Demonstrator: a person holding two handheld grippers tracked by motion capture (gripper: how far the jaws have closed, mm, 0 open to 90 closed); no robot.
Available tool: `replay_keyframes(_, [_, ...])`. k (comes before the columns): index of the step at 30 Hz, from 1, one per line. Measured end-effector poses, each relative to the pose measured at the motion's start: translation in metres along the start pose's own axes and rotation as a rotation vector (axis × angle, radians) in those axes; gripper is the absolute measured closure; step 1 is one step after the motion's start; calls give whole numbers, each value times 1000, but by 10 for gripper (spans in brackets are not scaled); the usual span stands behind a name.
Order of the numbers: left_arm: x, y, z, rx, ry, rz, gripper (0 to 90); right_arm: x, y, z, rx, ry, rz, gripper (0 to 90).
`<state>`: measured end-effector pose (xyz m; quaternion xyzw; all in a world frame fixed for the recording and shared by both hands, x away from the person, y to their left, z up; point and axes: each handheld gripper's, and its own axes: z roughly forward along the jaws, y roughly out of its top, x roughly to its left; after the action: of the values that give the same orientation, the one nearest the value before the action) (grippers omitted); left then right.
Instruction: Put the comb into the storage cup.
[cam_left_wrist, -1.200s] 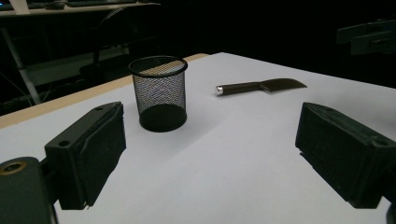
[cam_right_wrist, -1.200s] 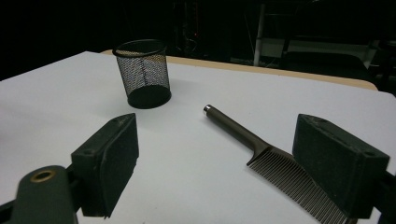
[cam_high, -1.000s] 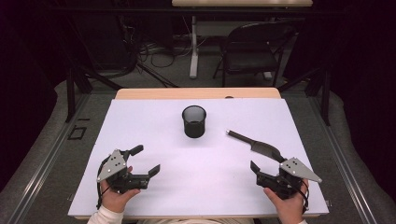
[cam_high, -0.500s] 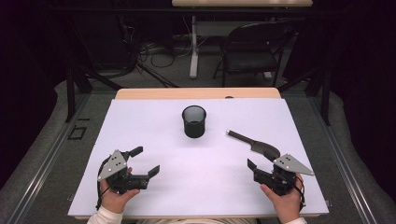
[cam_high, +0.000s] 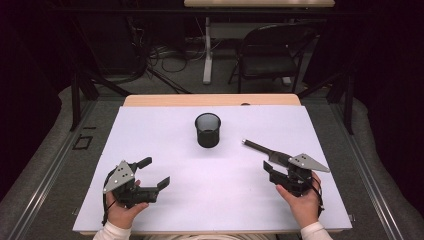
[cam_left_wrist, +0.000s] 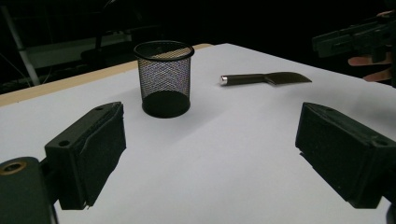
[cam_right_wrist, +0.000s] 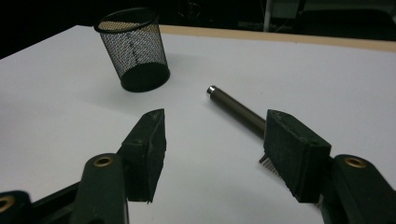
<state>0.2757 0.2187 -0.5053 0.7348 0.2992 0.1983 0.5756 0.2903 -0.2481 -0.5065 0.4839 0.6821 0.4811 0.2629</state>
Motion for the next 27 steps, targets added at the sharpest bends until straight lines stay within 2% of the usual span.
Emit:
replay_keyframes(1, [0, 0, 0, 0, -1, -4, 87, 0, 0, 0, 0, 0, 0, 392])
replay_keyframes(2, [0, 0, 0, -3, 0, -10, 87, 0, 2, 5, -30, -5, -21, 423])
replay_keyframes(7, [1, 0, 0, 2, -5, -14, 87, 0, 5, 11, -38, -15, -18, 451])
replay_keyframes(8, [1, -1, 1, 7, -3, -13, 87, -1, 6, 15, -27, -20, 4, 456])
replay_keyframes(10, [1, -1, 1, 7, -4, -12, 87, -3, 8, 18, -24, -22, 15, 469])
replay_keyframes(17, [1, -1, 1, 8, -2, -15, 88, -7, 14, 29, 20, -36, 24, 511])
replay_keyframes(18, [1, -1, 1, 8, -1, -14, 89, -8, 18, 32, 38, -46, 21, 535])
replay_keyframes(22, [1, -1, 1, 12, -4, -15, 89, -10, 23, 40, 51, -44, 44, 588])
replay_keyframes(27, [1, -1, 1, 14, -6, -16, 90, -11, 29, 47, 76, -49, 48, 662])
